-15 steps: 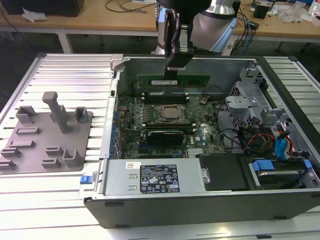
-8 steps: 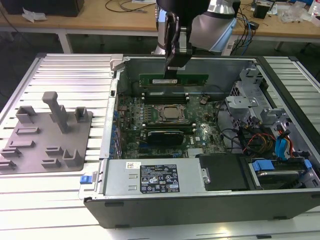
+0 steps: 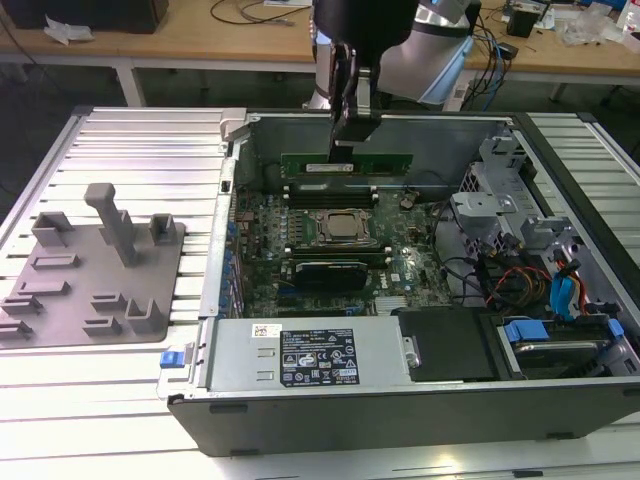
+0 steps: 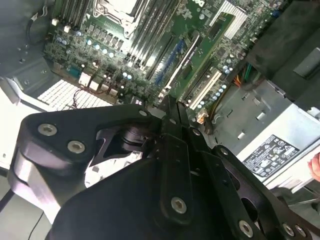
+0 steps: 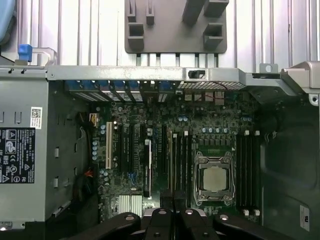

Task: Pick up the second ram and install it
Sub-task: 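Pick up the second ram and move it above second insertion slot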

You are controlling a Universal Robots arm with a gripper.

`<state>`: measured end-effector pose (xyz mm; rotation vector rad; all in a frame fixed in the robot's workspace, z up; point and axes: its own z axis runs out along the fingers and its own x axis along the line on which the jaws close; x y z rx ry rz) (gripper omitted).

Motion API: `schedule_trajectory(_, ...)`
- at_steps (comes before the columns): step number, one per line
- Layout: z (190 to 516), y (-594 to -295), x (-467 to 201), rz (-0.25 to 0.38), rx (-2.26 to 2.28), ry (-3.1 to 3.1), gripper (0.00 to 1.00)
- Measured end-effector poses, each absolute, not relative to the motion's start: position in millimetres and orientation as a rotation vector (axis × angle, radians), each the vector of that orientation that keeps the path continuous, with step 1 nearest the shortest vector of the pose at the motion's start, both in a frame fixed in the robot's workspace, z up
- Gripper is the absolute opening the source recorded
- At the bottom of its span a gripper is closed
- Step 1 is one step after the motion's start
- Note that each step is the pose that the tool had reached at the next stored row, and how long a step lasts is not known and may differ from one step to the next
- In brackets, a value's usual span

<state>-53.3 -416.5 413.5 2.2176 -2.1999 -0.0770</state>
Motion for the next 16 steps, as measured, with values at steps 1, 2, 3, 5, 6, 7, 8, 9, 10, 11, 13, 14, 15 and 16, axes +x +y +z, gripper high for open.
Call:
schedule_trajectory(1,411,-415,-53,-0.077,2.218,-2.200,0.09)
schedule_trajectory(2,410,-414,-53,-0.077,2.218,-2.200,0.09)
schedule_trajectory(3,409,-413,-53,-0.077,2.218,-2.200,0.09)
schedule_trajectory(5,406,-410,-52,-0.077,2.218,-2.200,0.09)
schedule_trajectory(6,405,-409,-52,-0.077,2.218,-2.200,0.09)
schedule_trajectory(7,403,-407,-52,-0.077,2.218,-2.200,0.09)
schedule_trajectory(8,401,-406,-52,-0.077,2.218,-2.200,0.09)
schedule_trajectory(9,399,-405,-51,-0.077,2.218,-2.200,0.09)
schedule_trajectory(10,397,-404,-51,-0.077,2.218,-2.200,0.09)
schedule_trajectory(11,396,-403,-51,-0.077,2.218,-2.200,0.09)
schedule_trajectory(13,392,-400,-51,-0.077,2.218,-2.200,0.09)
schedule_trajectory(14,391,-399,-51,-0.077,2.218,-2.200,0.09)
schedule_trajectory(15,389,-398,-51,-0.077,2.218,-2.200,0.09)
schedule_trajectory(16,387,-397,-51,-0.077,2.218,-2.200,0.09)
